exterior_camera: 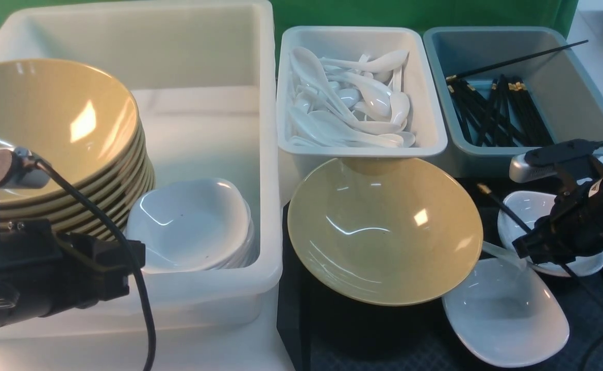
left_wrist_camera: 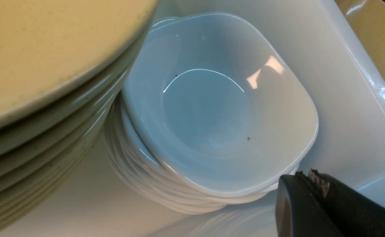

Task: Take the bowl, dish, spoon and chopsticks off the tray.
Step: Use the right arm to grab a chopstick, then use the right arm to put a chopstick into the small storage box on the right

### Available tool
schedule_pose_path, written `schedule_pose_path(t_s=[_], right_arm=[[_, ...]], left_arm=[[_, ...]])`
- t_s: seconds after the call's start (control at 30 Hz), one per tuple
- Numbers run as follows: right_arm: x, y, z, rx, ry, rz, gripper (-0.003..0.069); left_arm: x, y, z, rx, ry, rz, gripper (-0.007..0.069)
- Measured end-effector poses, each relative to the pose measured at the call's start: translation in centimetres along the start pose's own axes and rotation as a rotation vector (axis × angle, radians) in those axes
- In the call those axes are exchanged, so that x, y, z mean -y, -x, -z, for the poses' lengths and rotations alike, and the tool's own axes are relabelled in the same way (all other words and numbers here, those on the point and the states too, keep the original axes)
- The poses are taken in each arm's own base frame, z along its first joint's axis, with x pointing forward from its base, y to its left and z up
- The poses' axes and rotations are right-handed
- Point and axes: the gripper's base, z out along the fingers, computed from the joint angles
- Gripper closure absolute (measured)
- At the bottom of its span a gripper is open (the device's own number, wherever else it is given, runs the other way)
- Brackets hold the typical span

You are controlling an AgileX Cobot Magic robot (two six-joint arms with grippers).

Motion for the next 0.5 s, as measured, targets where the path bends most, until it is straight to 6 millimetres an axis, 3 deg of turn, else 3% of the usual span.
schedule_pose_path(t_s=[0.07, 0.17, 0.27, 0.3, 0.4, 0.5], right_arm=[[0.0, 0.1, 0.2, -0.012, 0.004, 0.004, 0.0584], [-0.1, 0.3, 1.1, -0.027, 0.011, 0.011, 0.0593], [-0.3, 0.8, 4.6, 0.008, 0.015, 0.028, 0.0593], [-0.3, 0.8, 4.6, 0.003, 0.016, 0.030, 0.0593], [-0.5, 1.4, 9.8, 0.155, -0.007, 0.052, 0.0598], [-0.6, 1.7, 12.6, 0.258, -0.028, 0.073, 0.0600]], left_arm=[[0.0, 0.0, 0.0, 0.000, 0.000, 0.000, 0.0625], [0.0, 0.0, 0.0, -0.001, -0.001, 0.000, 0.0625], [0.0, 0.0, 0.0, -0.001, -0.001, 0.000, 0.0625], [0.0, 0.0, 0.0, -0.001, -0.001, 0.000, 0.0625], [0.0, 0.0, 0.0, 0.000, 0.000, 0.000, 0.0625], [0.0, 0.1, 0.0, 0.008, 0.002, 0.004, 0.0625]])
